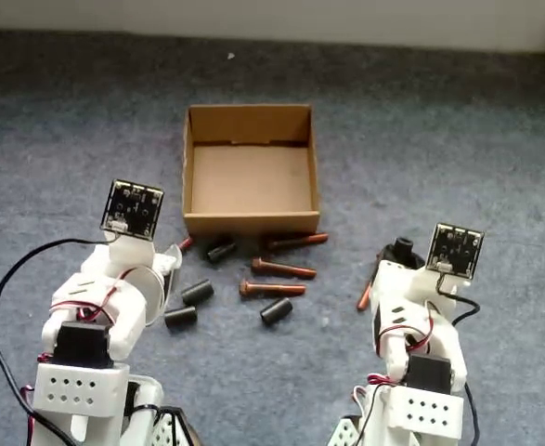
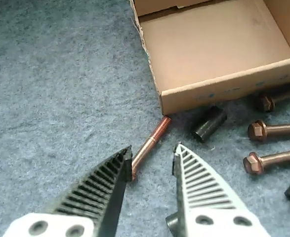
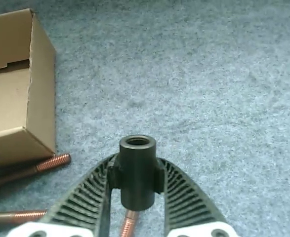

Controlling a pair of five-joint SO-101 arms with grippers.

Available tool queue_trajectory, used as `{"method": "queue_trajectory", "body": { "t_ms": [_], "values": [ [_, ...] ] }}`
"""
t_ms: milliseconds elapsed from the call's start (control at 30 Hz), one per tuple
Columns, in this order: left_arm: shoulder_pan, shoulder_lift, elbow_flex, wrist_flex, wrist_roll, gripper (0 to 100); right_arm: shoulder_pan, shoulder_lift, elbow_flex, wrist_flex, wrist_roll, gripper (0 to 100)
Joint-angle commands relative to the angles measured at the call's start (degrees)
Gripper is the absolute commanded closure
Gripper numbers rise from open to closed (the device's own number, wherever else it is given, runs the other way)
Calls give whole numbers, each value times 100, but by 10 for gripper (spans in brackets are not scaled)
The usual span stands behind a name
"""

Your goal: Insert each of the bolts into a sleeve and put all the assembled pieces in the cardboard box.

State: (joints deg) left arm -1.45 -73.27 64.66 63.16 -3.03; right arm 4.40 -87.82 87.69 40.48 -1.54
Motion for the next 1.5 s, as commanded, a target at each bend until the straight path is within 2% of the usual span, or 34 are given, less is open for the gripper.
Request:
{"method": "queue_trajectory", "body": {
  "t_ms": [0,167,467,733,867,1167,1367,1467],
  "values": [
    [-48,207,-268,62,-343,852,-40,-92,-48,-127,0,993],
    [-40,1657,-901,53,-571,852,-40,-92,-48,-127,0,993],
    [-4,4787,-2448,18,-1714,852,-40,-92,-48,-127,0,993],
    [-4,6985,-3371,-677,-1758,854,-40,-92,-48,-127,0,993],
    [-4,7635,-3582,-932,-1749,853,-48,-92,-48,-127,0,993],
    [-4,8418,-4198,-809,-1723,858,-48,-92,-48,-127,0,993],
    [-4,8356,-4119,-624,-1767,982,-48,-92,-48,-127,0,993],
    [-4,8013,-3934,-492,-1767,995,-48,-92,-48,-127,0,993]
  ]
}}
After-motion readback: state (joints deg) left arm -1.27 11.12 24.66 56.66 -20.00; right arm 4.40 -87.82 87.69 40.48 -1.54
